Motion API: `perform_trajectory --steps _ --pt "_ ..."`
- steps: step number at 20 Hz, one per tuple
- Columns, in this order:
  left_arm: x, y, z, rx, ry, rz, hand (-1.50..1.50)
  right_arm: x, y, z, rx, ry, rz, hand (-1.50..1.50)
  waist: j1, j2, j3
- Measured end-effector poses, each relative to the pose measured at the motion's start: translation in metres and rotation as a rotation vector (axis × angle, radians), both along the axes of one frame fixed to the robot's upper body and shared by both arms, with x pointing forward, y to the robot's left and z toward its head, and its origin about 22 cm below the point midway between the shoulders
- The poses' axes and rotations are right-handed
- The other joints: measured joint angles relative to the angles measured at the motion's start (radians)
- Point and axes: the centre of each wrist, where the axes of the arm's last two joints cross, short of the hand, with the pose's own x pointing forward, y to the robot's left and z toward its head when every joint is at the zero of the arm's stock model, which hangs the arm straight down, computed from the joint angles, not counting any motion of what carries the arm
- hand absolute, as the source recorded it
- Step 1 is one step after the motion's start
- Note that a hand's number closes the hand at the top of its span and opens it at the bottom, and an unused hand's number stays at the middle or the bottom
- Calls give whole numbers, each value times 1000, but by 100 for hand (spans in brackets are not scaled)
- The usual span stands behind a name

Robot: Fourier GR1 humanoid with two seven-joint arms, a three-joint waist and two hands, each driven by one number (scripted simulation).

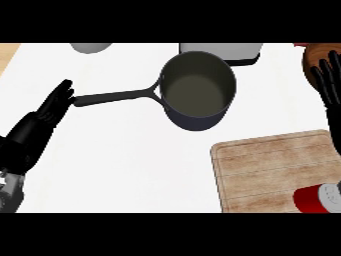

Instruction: Pick the can from the cutting board and place it in the pot

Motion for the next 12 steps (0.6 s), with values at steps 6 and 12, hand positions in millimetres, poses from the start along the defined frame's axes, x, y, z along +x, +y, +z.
perform_trajectory --steps 6,12 --pt "6 6 8 -69 -70 178 0 16 -62 0 -78 89 102 150 0 -10 -7" --pt "12 5 7 -149 -73 277 0 11 -122 -19 -353 75 64 -150 -3 -10 -10"
